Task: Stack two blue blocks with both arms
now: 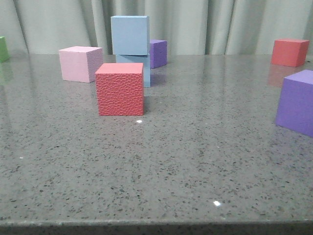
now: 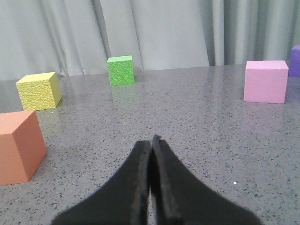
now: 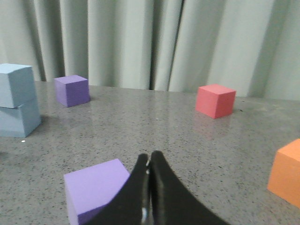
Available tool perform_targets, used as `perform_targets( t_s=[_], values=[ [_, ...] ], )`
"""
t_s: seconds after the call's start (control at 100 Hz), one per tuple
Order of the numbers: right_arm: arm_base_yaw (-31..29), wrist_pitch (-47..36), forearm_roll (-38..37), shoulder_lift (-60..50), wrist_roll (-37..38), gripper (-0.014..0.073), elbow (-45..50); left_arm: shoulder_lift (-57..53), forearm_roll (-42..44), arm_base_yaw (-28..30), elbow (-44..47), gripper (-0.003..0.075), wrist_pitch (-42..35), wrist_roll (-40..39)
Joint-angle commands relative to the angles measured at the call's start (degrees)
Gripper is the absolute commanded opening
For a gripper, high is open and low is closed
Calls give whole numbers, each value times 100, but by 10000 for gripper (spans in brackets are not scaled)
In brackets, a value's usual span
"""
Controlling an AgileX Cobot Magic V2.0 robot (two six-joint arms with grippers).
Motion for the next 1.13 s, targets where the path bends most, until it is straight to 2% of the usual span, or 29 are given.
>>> perform_targets(
  t_s=[0.0,0.18,0.33,1.12],
  values=[
    [-287,-489,178,-169,-98,-112,50,-187,-50,3,17,-19,-458,2],
    [-656,-363,183,-689,44,-112,497,-187,-50,3,17,-19,-458,2],
    [-719,-196,183,-1122,247,-112,802,-187,-50,3,17,-19,-458,2],
    [-719,83,176,-1108,305,-112,862,-187,-50,3,17,-19,-458,2]
  ],
)
